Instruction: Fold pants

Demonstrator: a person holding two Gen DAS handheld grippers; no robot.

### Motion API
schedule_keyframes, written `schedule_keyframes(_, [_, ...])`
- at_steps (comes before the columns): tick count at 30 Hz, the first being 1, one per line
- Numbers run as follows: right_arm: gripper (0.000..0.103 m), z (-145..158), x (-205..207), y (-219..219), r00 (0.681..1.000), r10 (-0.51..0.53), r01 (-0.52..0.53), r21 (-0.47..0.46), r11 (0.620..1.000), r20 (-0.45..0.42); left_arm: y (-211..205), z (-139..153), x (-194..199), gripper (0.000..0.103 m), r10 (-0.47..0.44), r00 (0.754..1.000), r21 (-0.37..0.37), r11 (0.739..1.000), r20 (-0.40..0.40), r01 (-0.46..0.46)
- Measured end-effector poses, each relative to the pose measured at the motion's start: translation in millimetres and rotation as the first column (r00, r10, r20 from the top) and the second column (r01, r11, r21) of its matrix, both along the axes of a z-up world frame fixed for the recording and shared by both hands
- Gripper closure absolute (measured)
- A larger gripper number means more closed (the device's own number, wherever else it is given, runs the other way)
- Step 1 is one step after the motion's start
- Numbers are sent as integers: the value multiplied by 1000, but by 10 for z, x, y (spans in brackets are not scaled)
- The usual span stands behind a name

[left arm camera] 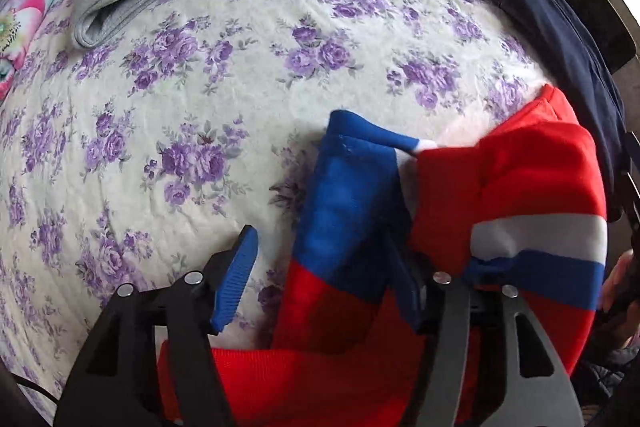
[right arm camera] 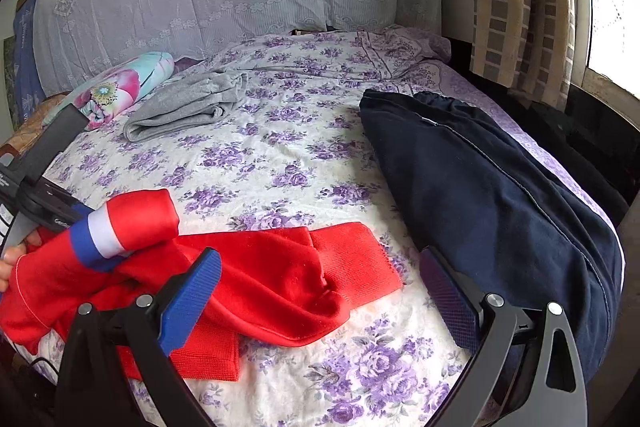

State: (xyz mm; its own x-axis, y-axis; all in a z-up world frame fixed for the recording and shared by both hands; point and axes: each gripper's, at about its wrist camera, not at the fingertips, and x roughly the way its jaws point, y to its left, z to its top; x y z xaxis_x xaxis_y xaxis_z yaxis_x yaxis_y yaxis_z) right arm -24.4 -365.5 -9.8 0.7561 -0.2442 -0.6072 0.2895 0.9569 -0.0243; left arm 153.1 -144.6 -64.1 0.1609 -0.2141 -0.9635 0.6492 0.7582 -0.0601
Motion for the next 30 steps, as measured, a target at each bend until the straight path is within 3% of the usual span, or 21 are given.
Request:
schedule_keyframes(3, [4,-2,-20,-57,1000,-11,11,8,1000,1,232,143,-228,52,-16,998,77,997,63,11])
schedule_keyframes(5, [4,-8,-24,-82,1000,-18,18,11,1000,5,493,199,-339,51,-7,998,107,994,62,0])
schedule_keyframes(9, [4,-62,41,-93,1000,-13,13,33,999,-2,1056,346,-532,50,70,997,67,995,8,-71])
schedule_keyframes(14, [4,-142,182,60,999,42,-40,63,997,-25,1434,714,-783,48,101,994,-6,995,31,-101])
schedule_keyframes(15, [4,-143,200,101,998,54,-53,62,997,-25,1495,746,-801,41,110,993,-4,994,46,-110])
schedule_keyframes(18, [4,-109,205,219,997,78,-77,48,996,-15,1544,641,-646,36,156,987,31,987,47,-157])
schedule_keyframes(21, [4,-69,166,253,997,77,-77,26,997,-4,1536,381,-405,37,174,982,-22,984,-69,-176])
schedule_keyframes(23, [4,-58,136,238,998,65,-65,15,998,-7,1413,287,-461,43,136,984,-62,988,-117,-144])
schedule_keyframes(26, [4,-51,104,179,999,43,-43,13,999,-12,1223,328,-595,54,99,994,-65,993,-38,-101])
schedule_keyframes(28, [4,-43,90,144,999,35,-35,15,999,-11,1197,416,-578,88,103,994,-101,989,-32,-106])
schedule_keyframes(30, [4,-30,84,138,1000,30,-30,9,1000,-7,1260,609,-500,97,148,989,-166,976,7,-144])
